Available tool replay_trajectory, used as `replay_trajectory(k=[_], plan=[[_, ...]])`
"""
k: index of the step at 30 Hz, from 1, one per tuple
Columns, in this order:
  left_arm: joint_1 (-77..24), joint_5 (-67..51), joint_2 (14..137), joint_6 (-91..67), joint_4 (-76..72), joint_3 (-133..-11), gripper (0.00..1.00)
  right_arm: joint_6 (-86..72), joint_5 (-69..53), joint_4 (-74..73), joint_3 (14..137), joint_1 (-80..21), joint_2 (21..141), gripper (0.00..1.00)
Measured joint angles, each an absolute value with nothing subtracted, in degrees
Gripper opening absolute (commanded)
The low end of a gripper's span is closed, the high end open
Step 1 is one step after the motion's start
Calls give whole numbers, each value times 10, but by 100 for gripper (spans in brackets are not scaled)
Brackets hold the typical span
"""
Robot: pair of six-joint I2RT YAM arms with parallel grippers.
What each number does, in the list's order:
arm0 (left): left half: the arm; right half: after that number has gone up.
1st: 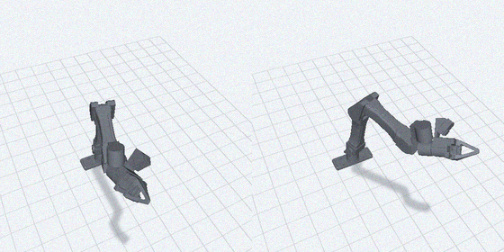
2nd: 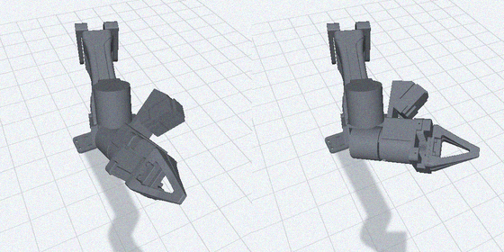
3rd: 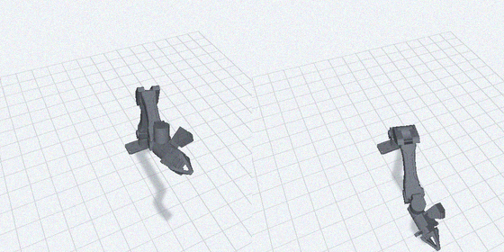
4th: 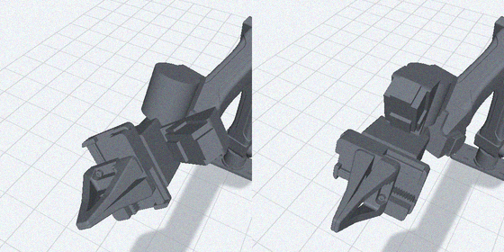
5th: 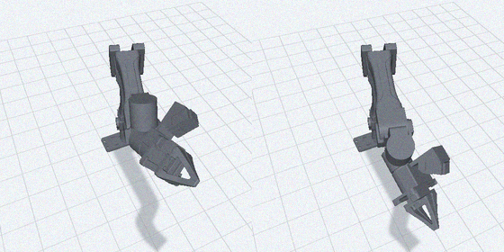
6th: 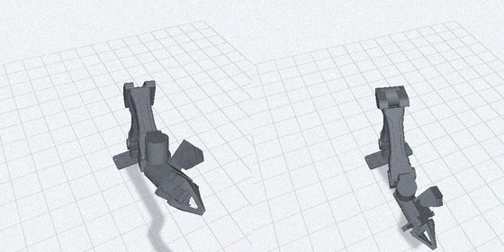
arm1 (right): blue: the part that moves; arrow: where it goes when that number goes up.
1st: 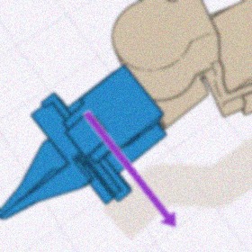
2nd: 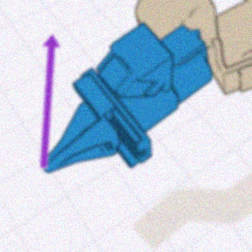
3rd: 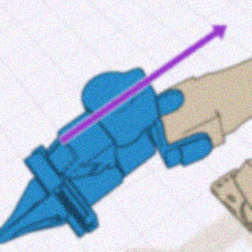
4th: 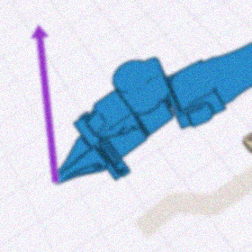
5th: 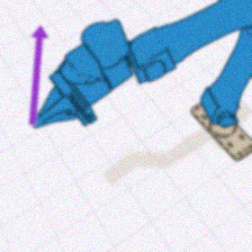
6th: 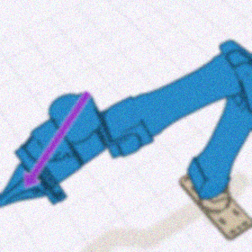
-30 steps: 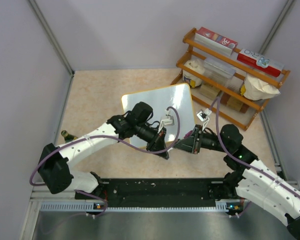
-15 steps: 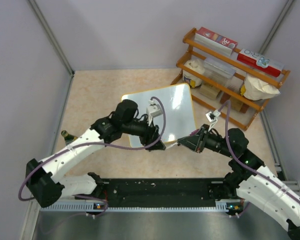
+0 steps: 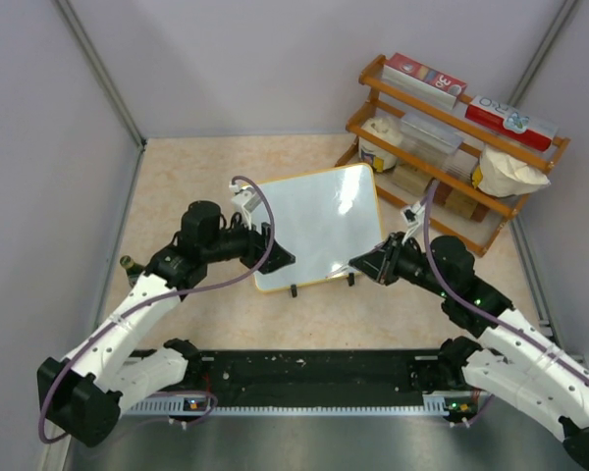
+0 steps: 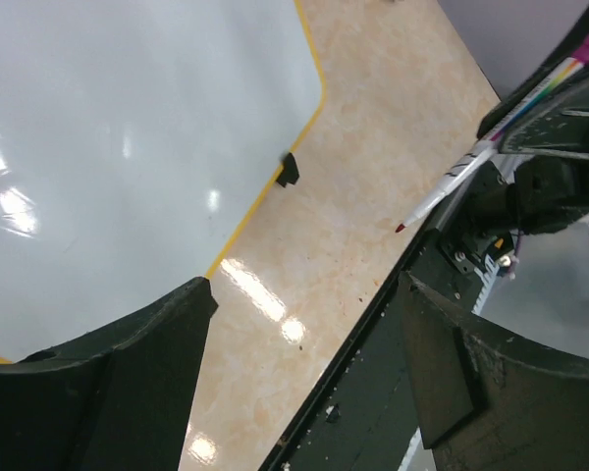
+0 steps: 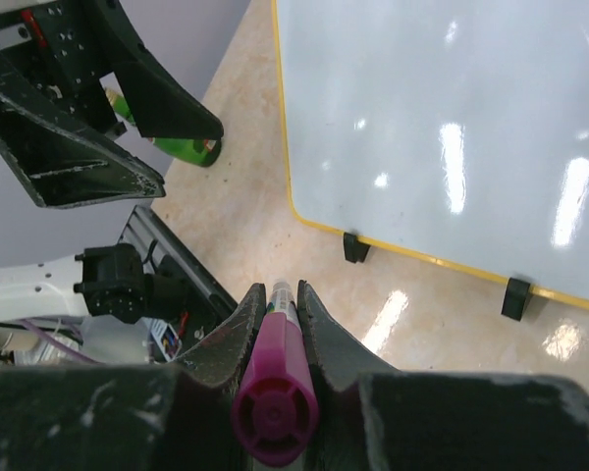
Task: Write a sentence on the whiteboard
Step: Pick up the whiteboard marker at the center of the board.
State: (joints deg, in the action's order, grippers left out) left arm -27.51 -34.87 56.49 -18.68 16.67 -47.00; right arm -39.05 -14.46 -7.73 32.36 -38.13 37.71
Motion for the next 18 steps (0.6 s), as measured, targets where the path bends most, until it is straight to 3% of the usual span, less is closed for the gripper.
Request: replay_trajectory(k=[7, 18], plan=[[-252, -266, 550, -177, 224, -491, 88, -374, -116, -77, 396, -381, 449, 0], [-245, -198, 479, -176, 248, -476, 88, -364, -107, -49, 403, -377, 498, 0]])
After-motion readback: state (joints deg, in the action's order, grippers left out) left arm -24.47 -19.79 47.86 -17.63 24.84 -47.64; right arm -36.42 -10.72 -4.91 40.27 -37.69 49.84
